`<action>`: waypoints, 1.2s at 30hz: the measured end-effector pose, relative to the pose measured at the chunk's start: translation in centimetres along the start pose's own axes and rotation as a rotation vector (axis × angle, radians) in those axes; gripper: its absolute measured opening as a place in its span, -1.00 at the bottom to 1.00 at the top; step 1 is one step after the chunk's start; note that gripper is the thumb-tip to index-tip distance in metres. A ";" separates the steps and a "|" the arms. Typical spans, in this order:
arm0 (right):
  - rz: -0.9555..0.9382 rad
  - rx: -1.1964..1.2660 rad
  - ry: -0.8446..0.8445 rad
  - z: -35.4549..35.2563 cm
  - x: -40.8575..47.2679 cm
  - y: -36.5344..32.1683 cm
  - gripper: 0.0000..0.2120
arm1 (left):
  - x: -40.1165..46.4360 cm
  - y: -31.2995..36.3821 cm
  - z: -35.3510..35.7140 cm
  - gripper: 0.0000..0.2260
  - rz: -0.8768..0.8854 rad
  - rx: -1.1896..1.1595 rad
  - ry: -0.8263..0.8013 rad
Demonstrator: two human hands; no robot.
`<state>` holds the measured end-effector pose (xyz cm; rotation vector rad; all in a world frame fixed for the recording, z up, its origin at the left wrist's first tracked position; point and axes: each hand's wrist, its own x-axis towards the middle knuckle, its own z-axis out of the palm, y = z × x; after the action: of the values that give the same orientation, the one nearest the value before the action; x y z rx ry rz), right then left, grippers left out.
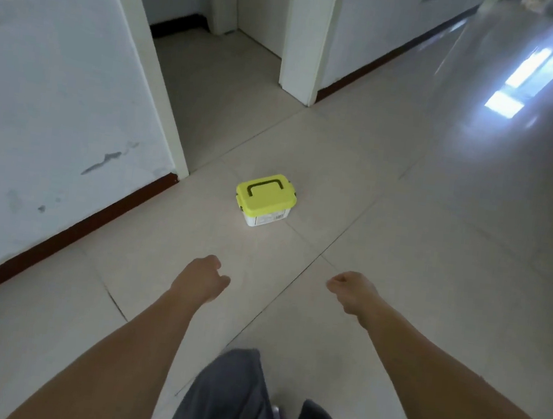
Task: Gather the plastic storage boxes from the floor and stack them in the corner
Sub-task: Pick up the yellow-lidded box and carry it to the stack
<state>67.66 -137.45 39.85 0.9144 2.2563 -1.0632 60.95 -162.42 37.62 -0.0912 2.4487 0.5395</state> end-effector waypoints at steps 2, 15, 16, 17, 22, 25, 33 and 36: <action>-0.003 -0.022 -0.028 -1.3 4.1 -3.1 -0.86 | 4.2 1.9 -1.5 -0.56 -0.017 0.009 0.005; -0.001 -0.066 -0.074 -7.2 29.4 -20.3 -0.81 | 31.1 11.1 -12.3 -0.57 -0.116 -0.049 -0.069; 0.001 -0.084 -0.079 -7.2 32.0 -21.2 -0.78 | 33.2 11.6 -12.6 -0.57 -0.127 -0.060 -0.077; 0.013 -0.104 -0.091 -7.2 34.0 -22.0 -0.78 | 34.9 12.2 -12.7 -0.57 -0.150 -0.065 -0.096; 0.039 -0.294 -0.235 -7.2 42.7 -24.7 -0.71 | 40.7 13.5 -12.2 -0.60 -0.288 -0.167 -0.128; 0.040 -0.352 -0.310 -7.2 48.9 -26.4 -0.72 | 44.1 13.7 -11.1 -0.62 -0.435 -0.268 -0.108; -0.047 -0.526 -0.385 -5.0 62.4 -27.4 -0.76 | 52.3 13.9 -5.0 -0.61 -0.601 -0.454 -0.142; 0.028 -0.529 -0.369 -1.4 68.7 -25.4 -0.78 | 58.0 12.3 -0.8 -0.59 -0.615 -0.486 -0.166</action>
<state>3.32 -123.34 7.82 0.4781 2.0460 -0.5182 11.54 -147.82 8.35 -0.9210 1.9354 0.7975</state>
